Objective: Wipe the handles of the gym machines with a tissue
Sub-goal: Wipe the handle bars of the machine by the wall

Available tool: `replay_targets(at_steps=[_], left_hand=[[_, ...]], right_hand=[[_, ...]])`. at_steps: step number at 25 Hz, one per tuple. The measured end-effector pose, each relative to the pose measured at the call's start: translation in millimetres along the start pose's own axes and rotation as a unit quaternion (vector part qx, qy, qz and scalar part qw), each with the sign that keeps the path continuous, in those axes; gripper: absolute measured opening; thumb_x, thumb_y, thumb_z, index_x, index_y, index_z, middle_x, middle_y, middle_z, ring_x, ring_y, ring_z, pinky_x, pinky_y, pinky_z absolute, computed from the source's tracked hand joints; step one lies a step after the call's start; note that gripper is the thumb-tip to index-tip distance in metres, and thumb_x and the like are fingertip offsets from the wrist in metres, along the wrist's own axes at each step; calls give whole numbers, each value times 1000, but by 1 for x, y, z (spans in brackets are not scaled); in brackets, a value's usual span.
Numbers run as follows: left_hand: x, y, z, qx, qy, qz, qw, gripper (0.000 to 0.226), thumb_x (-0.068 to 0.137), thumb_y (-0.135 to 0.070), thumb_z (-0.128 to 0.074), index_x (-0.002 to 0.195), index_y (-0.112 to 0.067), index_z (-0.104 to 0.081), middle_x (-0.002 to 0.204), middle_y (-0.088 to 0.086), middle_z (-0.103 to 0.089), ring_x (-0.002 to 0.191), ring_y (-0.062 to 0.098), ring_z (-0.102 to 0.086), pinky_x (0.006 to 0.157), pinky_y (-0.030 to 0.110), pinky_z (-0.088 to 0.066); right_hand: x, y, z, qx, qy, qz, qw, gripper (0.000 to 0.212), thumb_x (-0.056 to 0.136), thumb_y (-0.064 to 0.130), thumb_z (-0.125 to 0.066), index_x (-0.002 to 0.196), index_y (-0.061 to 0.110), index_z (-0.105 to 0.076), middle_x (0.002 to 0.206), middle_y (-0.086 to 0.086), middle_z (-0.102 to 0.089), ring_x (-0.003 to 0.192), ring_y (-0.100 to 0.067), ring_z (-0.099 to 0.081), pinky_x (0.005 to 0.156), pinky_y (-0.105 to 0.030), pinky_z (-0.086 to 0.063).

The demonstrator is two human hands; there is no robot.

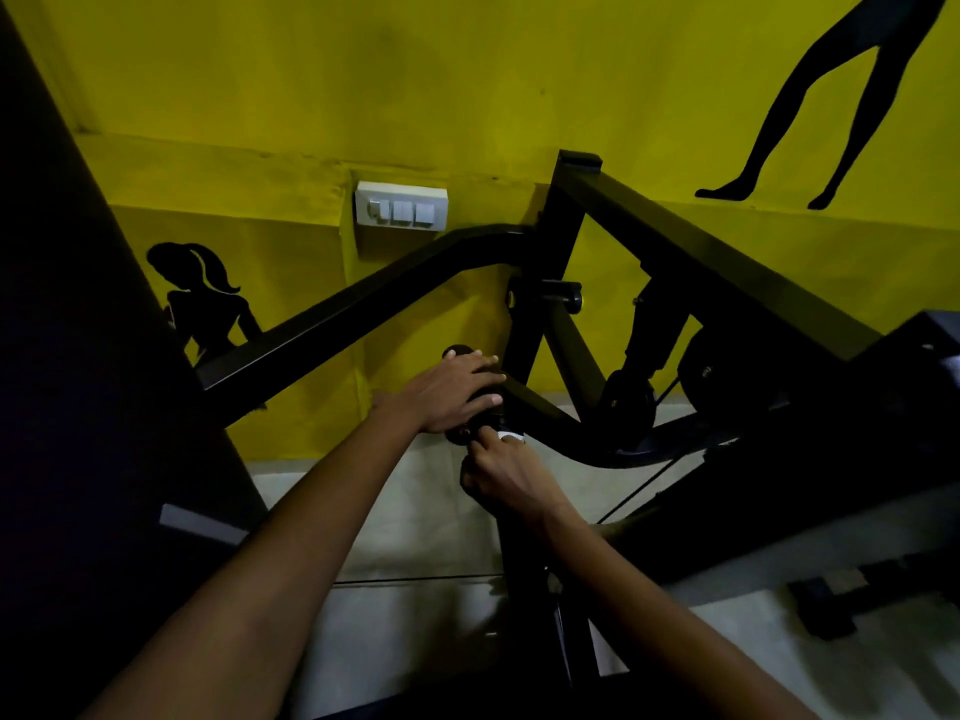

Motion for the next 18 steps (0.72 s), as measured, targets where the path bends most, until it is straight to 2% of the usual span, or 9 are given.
replay_targets(at_steps=[2,5,7,8,9,10,11,13,18], left_hand=[[5,3,-6,-6,10,-8,1000,48,101,-40,-37,144,-19,-41,156,5,-26,147,21,-14,118,46,-8],[8,1,-14,-16,22,-32,999,46,101,-40,-38,142,-21,-44,156,4,-27,147,20,-14,119,50,-6],[8,-4,-19,7,40,-49,998,44,101,-40,-36,141,-24,-45,156,1,-28,147,18,-14,118,51,-1],[7,-6,-21,18,47,-53,997,44,101,-41,-35,141,-26,-44,156,-1,-28,147,17,-14,118,51,1],[5,-9,-22,25,52,-53,997,44,101,-42,-35,141,-27,-44,156,-1,-28,147,17,-13,117,51,2],[3,-10,-22,29,53,-53,997,44,100,-43,-34,141,-28,-43,156,-2,-28,147,17,-13,117,52,2],[1,-12,-22,31,54,-53,997,45,100,-44,-34,141,-28,-43,156,-2,-28,147,17,-13,118,52,2],[-4,-16,-23,33,52,-52,997,44,101,-43,-34,141,-29,-43,156,-1,-28,147,18,-13,118,53,1],[-22,-34,-25,35,49,-43,997,44,101,-43,-34,141,-28,-43,156,-1,-27,147,18,-13,118,52,1]], right_hand=[[7,-1,-9,-8,18,8,1000,20,53,9,-75,44,15,-58,48,-4,-51,50,-21,-47,41,-20,-32],[14,0,-9,-26,37,-20,999,18,52,12,-71,43,16,-57,49,-3,-51,48,-18,-46,44,-18,-14],[15,1,-1,-46,29,-45,997,10,59,20,-70,51,18,-65,54,-2,-56,48,-17,-50,44,-19,-8],[13,4,2,-54,42,-44,997,8,65,19,-68,58,17,-68,60,-3,-60,52,-17,-53,42,-20,-12],[11,8,5,-51,46,-37,997,10,73,14,-62,67,12,-70,69,-7,-62,59,-20,-56,42,-23,-24],[9,13,7,-23,55,-36,998,17,82,7,-54,78,5,-70,78,-13,-62,67,-25,-58,47,-31,-38],[6,17,9,10,67,-43,997,23,88,4,-44,87,1,-67,86,-16,-62,74,-29,-59,58,-45,-46],[-1,22,14,41,69,-61,995,27,93,8,-39,93,2,-66,90,-14,-62,77,-29,-59,71,-57,-46],[-28,46,22,17,97,-31,995,23,93,9,-47,86,11,-68,84,-6,-62,74,-25,-58,73,-61,-47]])
Point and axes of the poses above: each hand's wrist, its own x-axis towards the middle knuckle, its own z-axis out of the back of the hand, y = z × x, the point moved 5 cm from there along x, towards the middle knuckle
